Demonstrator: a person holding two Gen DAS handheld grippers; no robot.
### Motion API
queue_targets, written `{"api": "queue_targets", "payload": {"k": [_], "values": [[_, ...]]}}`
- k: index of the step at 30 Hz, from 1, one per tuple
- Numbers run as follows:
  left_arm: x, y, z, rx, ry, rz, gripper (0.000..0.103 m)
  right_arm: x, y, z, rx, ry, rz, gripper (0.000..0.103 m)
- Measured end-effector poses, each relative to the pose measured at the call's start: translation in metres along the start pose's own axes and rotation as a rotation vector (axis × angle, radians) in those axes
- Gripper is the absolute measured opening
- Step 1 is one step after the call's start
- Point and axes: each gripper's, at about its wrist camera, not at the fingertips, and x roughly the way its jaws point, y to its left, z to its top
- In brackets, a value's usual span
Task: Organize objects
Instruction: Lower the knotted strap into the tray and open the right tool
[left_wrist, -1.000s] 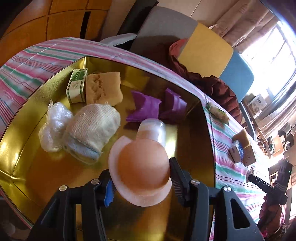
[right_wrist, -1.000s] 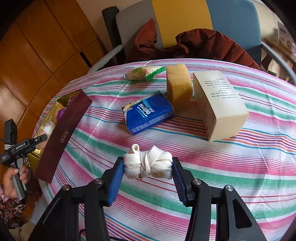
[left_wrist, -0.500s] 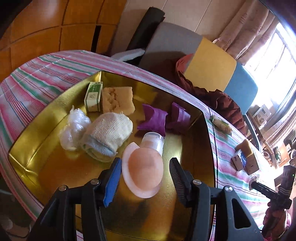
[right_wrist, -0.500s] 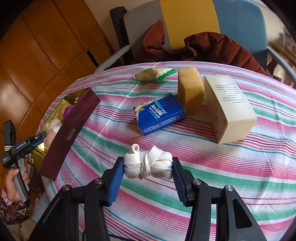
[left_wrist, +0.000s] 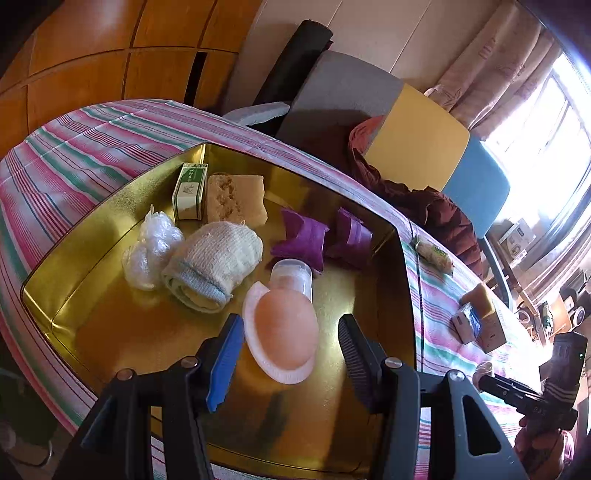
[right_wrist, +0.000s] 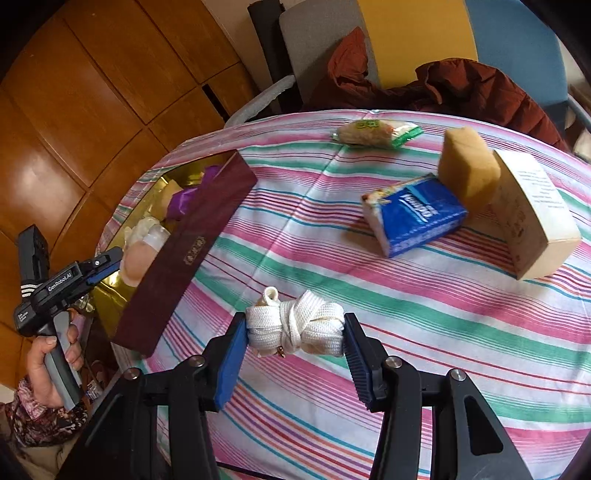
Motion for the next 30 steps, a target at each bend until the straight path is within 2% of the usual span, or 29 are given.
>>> {"api": "queue_targets", "payload": {"k": [9,15,21,28,30], "values": [[-0.013,0.019,0.019,-0.073,-0.032,0.008,0.054,0.020,0.093,0.029,-0.141,-0.042,0.071,0.052],[-0.022,0.035,0.029,-0.131,-0.055,0.028,0.054,0.049,0.150,0.048,-0.250,-0.031,0.048,0.053],[-0.023,0.049,0.033,-0.191,-0.045,0.043,0.054,0.087,0.176,0.060,-0.294,0.000,-0.004,0.052],[-0.017,0.052,0.031,-0.214,-0.017,0.032,0.054,0.120,0.186,0.071,-0.341,0.025,-0.117,0.053],[-0.017,0.050,0.030,-0.208,-0.016,0.030,0.054,0.125,0.187,0.074,-0.350,0.010,-0.129,0.058]]}}
